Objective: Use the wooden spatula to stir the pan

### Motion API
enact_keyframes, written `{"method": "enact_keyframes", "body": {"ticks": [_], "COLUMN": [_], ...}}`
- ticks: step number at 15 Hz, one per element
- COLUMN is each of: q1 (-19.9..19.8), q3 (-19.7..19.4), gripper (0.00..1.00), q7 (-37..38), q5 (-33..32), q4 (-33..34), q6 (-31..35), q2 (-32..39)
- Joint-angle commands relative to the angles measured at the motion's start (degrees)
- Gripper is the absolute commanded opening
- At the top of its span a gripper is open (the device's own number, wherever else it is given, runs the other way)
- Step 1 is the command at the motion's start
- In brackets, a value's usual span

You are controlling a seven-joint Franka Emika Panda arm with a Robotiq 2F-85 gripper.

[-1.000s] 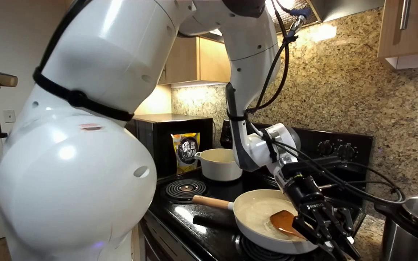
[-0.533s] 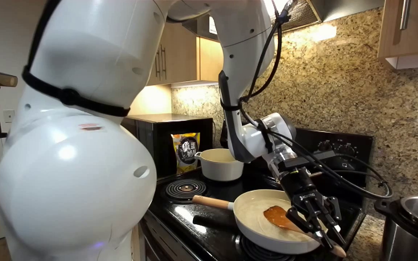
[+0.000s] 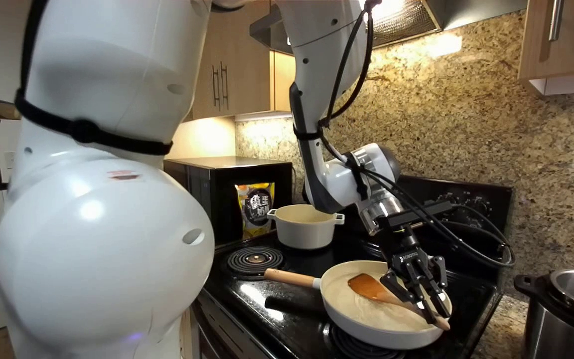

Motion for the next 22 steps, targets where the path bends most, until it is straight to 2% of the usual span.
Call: {"method": "enact_keyframes", "body": {"ticks": [1, 11, 22], "q1": [-0.96, -0.39, 0.76], "q3": [-0.45, -2.2, -2.16], "gripper": [0.09, 0.09, 0.1], "q7": [-5.38, -10.67, -9.62], "q5": [3.08, 8.42, 12.71], "q4": [-3.41, -3.07, 4.44], "q6": [3.92, 0.94, -4.46], "q2": [-5.05, -10.76, -6.62]}}
